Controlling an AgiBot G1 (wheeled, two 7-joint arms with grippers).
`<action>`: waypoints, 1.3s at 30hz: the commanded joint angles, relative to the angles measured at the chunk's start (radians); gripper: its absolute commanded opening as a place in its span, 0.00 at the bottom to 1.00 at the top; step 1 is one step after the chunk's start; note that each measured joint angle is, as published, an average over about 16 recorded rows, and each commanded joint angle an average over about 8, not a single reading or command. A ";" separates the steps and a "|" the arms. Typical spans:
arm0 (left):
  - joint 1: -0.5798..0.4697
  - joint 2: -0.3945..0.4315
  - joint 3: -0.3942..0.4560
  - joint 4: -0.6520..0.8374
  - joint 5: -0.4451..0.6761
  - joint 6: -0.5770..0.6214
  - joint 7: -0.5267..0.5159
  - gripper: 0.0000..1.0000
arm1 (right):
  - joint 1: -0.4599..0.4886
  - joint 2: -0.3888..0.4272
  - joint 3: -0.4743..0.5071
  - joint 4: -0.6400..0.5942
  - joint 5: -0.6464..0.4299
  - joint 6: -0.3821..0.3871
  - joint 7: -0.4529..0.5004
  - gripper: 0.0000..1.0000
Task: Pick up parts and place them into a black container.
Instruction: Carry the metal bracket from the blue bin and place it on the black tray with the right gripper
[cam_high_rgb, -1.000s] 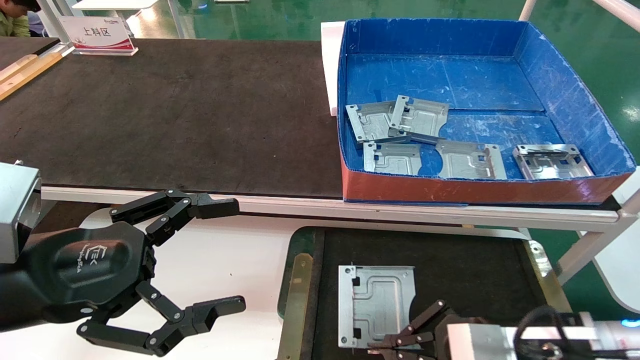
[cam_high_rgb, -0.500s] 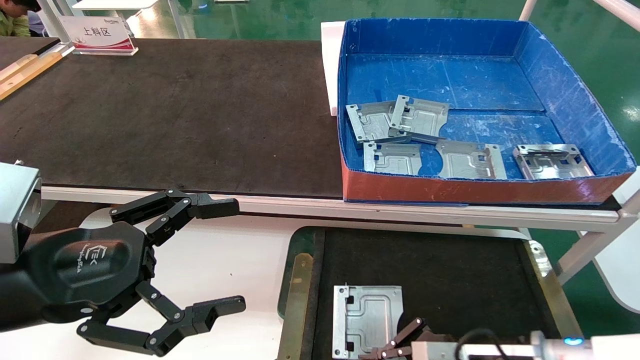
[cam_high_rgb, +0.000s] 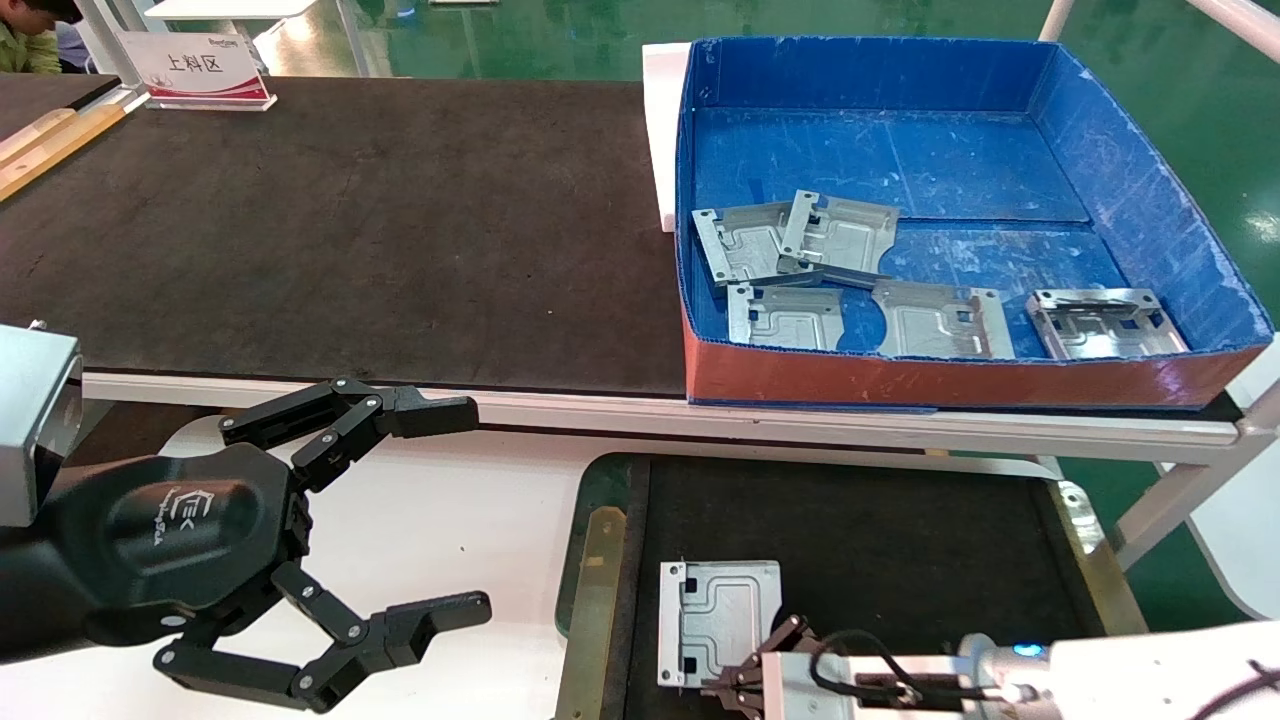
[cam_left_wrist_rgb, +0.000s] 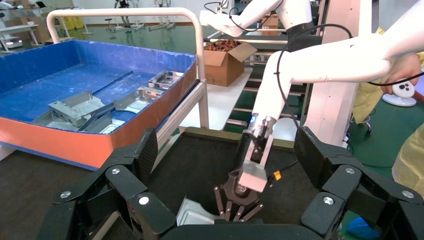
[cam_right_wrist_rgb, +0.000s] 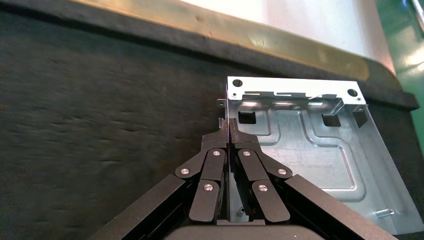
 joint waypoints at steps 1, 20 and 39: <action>0.000 0.000 0.000 0.000 0.000 0.000 0.000 1.00 | 0.016 -0.028 -0.008 -0.051 -0.014 0.006 -0.025 0.00; 0.000 0.000 0.000 0.000 0.000 0.000 0.000 1.00 | 0.203 -0.194 -0.012 -0.452 -0.020 -0.006 -0.246 0.00; 0.000 0.000 0.000 0.000 0.000 0.000 0.000 1.00 | 0.274 -0.241 0.001 -0.658 0.008 -0.051 -0.358 0.21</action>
